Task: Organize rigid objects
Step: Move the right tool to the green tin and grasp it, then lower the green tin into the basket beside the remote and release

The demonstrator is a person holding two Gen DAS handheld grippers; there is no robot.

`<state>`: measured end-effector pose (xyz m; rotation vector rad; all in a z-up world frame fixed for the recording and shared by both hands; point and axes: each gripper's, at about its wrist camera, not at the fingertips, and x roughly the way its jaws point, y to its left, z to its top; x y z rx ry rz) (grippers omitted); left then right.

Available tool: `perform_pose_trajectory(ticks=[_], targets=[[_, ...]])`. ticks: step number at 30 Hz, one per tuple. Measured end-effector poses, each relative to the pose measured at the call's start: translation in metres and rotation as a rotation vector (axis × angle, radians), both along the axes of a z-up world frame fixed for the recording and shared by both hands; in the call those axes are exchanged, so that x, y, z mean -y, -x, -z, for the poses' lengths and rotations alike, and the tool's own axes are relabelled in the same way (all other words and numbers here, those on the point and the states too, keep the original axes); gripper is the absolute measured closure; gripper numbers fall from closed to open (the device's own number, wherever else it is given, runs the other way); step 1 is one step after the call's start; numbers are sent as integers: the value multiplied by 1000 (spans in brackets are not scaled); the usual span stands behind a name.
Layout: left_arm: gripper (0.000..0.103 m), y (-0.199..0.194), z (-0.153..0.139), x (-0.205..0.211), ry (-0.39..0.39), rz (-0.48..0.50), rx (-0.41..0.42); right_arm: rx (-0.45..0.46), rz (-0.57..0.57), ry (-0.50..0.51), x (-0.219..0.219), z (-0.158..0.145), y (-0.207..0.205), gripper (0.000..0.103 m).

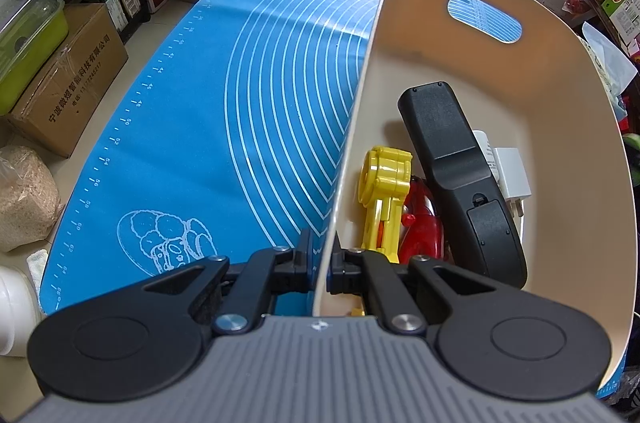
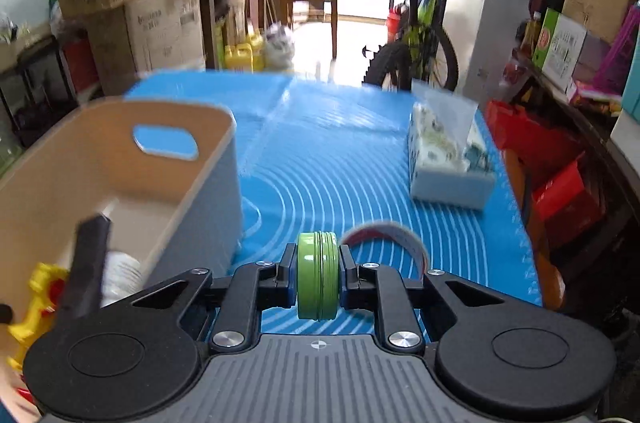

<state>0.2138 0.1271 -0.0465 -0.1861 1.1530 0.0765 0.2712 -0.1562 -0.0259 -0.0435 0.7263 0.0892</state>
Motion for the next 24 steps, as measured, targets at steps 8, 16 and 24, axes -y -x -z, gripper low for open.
perform_pose_trajectory(ticks=[8, 16, 24], targets=[[96, 0, 0, 0, 4, -1, -1, 135, -96, -52, -31, -55, 20, 74], [96, 0, 0, 1, 6, 0, -2, 127, -258, -65, -89, -66, 22, 74], [96, 0, 0, 1, 6, 0, -1, 3, -367, -1, -141, -38, 23, 74]])
